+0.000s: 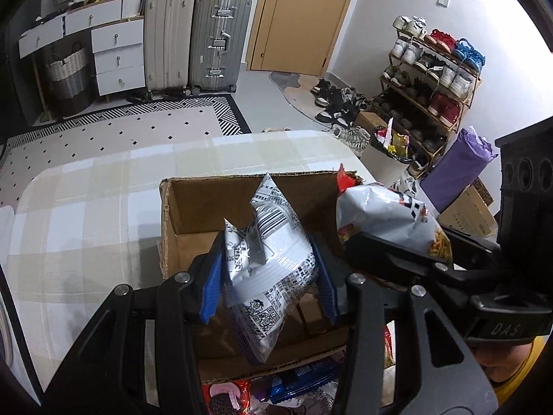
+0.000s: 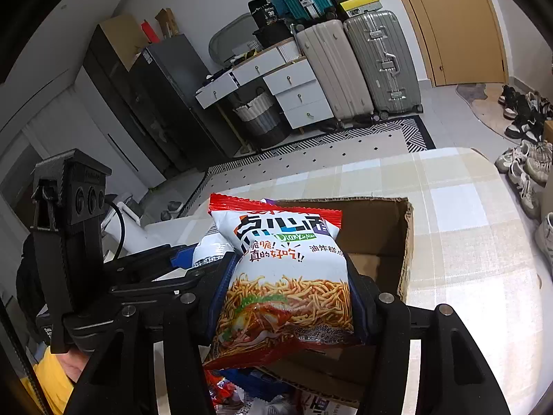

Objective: Organize snacks
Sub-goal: 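Carry both bags over the cardboard box and open both grippers, then withdraw both tools from the box back toward the snack pile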

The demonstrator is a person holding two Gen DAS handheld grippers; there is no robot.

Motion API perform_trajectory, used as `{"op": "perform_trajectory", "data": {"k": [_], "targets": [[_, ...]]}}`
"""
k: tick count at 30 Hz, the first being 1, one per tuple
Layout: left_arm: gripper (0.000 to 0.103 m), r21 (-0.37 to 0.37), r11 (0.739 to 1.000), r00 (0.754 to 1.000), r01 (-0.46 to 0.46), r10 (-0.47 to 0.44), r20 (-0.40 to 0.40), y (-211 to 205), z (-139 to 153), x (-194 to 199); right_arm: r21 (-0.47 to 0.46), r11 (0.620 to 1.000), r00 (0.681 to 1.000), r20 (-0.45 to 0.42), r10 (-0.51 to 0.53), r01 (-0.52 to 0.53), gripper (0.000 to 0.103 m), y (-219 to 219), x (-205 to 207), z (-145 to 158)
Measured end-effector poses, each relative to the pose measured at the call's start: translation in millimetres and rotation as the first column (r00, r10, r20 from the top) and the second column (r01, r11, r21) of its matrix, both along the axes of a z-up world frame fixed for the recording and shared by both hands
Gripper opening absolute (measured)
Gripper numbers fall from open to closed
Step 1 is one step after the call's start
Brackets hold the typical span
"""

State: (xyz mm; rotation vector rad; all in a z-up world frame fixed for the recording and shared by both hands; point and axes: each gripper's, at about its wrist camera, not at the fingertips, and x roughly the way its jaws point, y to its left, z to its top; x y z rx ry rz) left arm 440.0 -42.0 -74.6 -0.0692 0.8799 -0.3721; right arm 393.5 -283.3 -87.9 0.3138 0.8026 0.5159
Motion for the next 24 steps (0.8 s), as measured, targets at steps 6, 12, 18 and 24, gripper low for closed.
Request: {"op": "perform_trajectory", "data": {"k": [6, 12, 18, 24], "targets": [[0.048, -0.008, 0.999, 0.999, -0.036, 0.035, -0.024, 12, -11, 1, 0.005, 1.000, 0.999, -0.037, -0.008, 0.008, 0.058, -2, 3, -9], [0.055, -0.008, 1.000, 0.999, -0.029, 0.029, -0.030, 16, -13, 0, 0.076, 0.997, 0.998, -0.069, -0.002, 0.008, 0.058, -6, 6, -14], [0.059, 0.000, 0.999, 0.999, -0.041, 0.040, -0.021, 21, -8, -4, 0.050, 0.999, 0.996, -0.085, -0.010, 0.014, 0.059, -5, 8, -16], [0.062, 0.000, 0.998, 0.997, -0.065, 0.065, -0.036, 26, -6, -12, 0.044, 0.999, 0.998, -0.066, -0.005, 0.008, 0.059, -3, 4, -14]]}}
